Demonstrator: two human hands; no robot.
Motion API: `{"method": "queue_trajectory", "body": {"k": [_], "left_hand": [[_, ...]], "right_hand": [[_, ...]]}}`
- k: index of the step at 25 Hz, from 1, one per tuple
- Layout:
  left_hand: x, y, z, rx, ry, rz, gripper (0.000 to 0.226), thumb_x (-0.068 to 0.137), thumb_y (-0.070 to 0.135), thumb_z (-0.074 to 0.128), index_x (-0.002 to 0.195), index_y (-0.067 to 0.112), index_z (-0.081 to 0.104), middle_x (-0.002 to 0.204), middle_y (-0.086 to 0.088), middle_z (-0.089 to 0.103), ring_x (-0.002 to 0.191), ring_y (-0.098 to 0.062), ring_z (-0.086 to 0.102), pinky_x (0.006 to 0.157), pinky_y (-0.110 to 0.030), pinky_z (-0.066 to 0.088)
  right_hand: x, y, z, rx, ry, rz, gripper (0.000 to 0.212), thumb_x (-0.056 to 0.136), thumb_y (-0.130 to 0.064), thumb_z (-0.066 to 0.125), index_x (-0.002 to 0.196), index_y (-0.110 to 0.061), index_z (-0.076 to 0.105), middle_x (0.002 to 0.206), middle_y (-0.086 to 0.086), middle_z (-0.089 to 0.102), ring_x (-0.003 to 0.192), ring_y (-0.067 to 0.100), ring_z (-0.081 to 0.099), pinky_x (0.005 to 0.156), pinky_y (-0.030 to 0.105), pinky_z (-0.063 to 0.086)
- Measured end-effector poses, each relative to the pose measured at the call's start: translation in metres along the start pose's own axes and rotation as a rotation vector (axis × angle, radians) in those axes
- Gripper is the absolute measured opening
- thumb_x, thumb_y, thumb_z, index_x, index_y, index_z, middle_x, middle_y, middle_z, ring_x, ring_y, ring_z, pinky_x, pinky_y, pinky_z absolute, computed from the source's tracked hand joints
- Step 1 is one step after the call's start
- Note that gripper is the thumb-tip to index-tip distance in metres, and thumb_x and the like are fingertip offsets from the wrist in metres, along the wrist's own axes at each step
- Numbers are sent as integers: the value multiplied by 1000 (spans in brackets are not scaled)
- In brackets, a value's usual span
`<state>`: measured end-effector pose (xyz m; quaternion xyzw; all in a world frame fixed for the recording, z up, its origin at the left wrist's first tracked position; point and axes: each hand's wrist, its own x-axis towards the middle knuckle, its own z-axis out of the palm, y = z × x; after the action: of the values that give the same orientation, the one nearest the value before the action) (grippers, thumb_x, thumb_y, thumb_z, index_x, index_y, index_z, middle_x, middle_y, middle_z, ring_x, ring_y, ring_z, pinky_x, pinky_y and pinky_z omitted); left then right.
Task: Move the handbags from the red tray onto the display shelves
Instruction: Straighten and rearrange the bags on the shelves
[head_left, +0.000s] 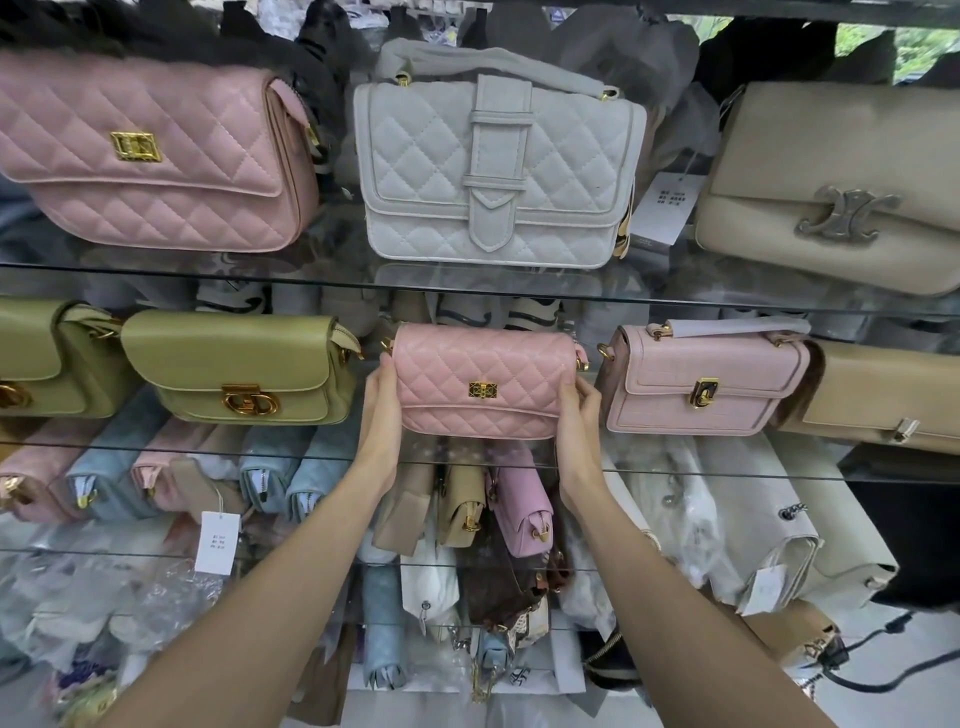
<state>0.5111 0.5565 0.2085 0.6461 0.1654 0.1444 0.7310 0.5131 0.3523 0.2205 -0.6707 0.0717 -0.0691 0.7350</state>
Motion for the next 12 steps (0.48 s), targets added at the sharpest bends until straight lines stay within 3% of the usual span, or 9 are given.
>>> {"method": "queue_trajectory", "body": {"k": [4, 12], "left_hand": [[1, -3, -1, -29, -25, 11, 49, 96, 72, 37, 130, 39, 48, 135, 10, 59, 126, -10, 55, 117, -44, 38], [-4, -5, 2, -51, 4, 26, 45, 91, 75, 41, 119, 43, 55, 129, 13, 64, 123, -9, 59, 115, -44, 41]], "right_hand": [[3, 2, 0, 2, -19, 5, 41, 105, -49, 42, 136, -21, 44, 137, -3, 51, 126, 12, 49, 99, 25, 33], [3, 2, -9, -3, -91, 8, 37, 105, -53, 40, 132, -28, 41, 137, -5, 50, 128, 11, 48, 103, 25, 33]]}}
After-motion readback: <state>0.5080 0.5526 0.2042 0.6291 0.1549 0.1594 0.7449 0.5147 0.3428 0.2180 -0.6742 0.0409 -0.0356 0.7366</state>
